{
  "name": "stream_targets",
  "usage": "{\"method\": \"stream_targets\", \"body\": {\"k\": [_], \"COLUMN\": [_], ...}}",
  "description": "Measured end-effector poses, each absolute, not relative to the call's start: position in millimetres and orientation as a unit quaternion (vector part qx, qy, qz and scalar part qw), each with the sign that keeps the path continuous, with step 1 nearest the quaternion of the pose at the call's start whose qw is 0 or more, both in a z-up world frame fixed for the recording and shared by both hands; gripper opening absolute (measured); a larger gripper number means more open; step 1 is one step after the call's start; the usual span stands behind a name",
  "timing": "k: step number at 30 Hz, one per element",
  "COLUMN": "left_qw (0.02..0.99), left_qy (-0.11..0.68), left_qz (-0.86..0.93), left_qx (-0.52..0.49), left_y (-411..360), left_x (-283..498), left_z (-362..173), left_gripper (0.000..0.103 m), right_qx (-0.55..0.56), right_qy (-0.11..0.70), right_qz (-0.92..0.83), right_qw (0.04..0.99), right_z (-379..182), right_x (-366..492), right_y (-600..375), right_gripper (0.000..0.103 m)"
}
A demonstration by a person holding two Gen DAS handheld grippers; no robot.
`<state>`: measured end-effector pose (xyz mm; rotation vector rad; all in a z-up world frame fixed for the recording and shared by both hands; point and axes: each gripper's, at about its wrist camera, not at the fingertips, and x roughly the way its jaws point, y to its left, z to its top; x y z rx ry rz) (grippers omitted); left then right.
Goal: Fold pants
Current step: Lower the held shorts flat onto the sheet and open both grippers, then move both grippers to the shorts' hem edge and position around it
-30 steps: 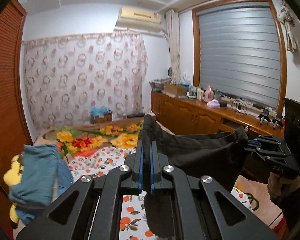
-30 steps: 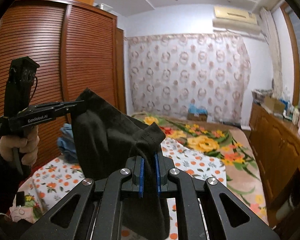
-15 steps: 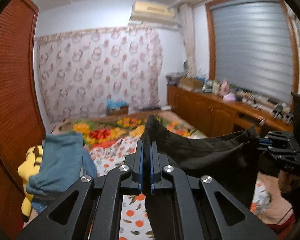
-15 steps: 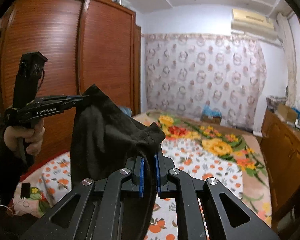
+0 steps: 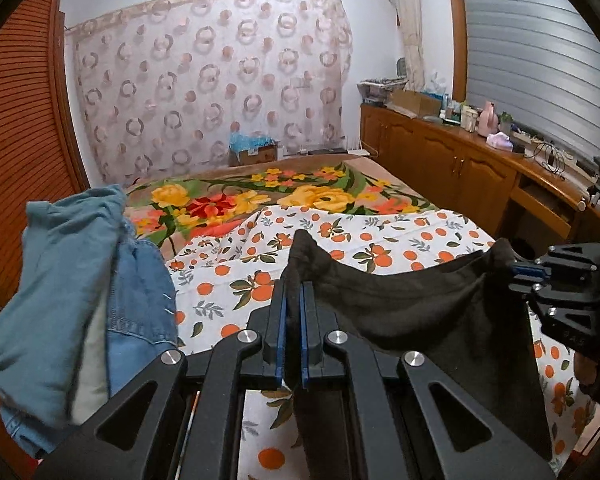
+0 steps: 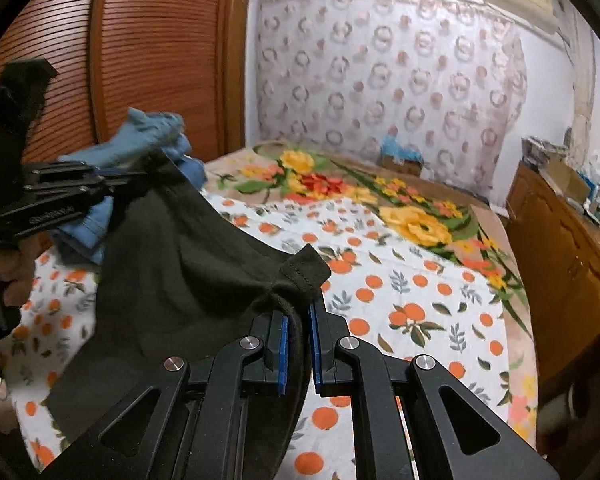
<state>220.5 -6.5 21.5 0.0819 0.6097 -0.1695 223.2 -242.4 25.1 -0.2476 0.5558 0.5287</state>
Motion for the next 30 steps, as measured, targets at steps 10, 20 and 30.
{"method": "stream_targets", "body": {"k": [10,20,30], "left_qw": [0.945,0.942,0.940], "left_qy": [0.305,0.309,0.316], "left_qz": [-0.111,-0.129,-0.131], "left_qx": [0.032,0.022,0.007], "left_y": [-11,-5,-1], "left_x": [204,174,132], "left_z": [27,21,11], "left_gripper": [0.041,0.065,0.065], "right_qx": [-0.101,-0.098,-0.078], "right_qy": [0.302,0.299,0.290], "right_qz": [0.239,0.227,0.264], "right_qw": [0.917,0.922,0.917], "right_z": [23,23,24], "right_x": [244,206,142], "right_y": [-207,-200,-211], "right_gripper": [0.009,0.042,0.046]}}
